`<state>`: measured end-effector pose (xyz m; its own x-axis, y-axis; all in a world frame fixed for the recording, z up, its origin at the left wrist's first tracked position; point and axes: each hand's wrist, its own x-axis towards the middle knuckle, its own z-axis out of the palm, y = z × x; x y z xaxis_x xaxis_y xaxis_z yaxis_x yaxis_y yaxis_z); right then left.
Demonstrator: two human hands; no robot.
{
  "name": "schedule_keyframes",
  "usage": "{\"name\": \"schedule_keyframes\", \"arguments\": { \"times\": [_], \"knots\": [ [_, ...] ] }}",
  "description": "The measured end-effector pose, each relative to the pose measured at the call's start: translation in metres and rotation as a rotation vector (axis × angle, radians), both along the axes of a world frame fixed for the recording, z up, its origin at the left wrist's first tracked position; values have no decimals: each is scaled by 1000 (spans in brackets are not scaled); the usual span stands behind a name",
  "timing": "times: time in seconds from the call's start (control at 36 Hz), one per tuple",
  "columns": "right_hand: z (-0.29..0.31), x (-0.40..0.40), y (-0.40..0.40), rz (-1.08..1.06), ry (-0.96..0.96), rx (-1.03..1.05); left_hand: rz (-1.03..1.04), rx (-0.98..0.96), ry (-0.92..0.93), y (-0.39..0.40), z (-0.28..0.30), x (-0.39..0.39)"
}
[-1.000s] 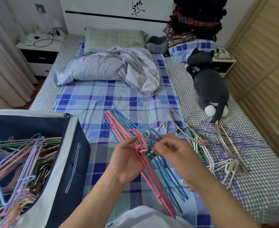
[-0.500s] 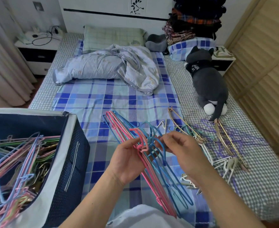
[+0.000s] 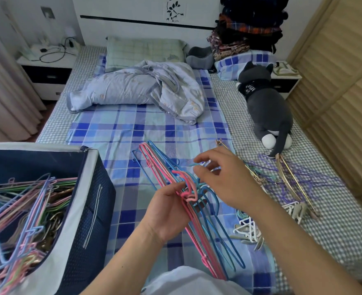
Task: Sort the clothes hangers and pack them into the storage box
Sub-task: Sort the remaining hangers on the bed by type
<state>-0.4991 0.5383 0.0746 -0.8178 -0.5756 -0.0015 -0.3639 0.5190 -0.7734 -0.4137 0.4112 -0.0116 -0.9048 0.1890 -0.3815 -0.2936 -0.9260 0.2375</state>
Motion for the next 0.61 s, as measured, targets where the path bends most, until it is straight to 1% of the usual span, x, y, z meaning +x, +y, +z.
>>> {"name": "schedule_keyframes", "arguments": {
  "times": [0.06,0.14,0.25,0.31,0.36,0.5,0.56,0.61],
  "knots": [
    [-2,0,-2,4,-13,65,8,10,2,1,4,1],
    [-4,6,1,18,-71,61,25,-24,37,1,12,6],
    [-10,14,11,58,-240,23,34,-100,47,-2,11,8],
    [-14,16,13,89,-326,-1,40,-99,58,-2,10,9],
    [-17,16,16,108,-370,-2,32,-99,64,-1,11,9],
    [-17,16,17,115,-400,18,-6,-170,65,-1,12,5],
    [-20,13,15,80,-378,21,-41,-209,48,-3,7,-2],
    [-26,8,13,7,-383,-23,-67,-237,-7,-7,-3,-13]
  ]
}}
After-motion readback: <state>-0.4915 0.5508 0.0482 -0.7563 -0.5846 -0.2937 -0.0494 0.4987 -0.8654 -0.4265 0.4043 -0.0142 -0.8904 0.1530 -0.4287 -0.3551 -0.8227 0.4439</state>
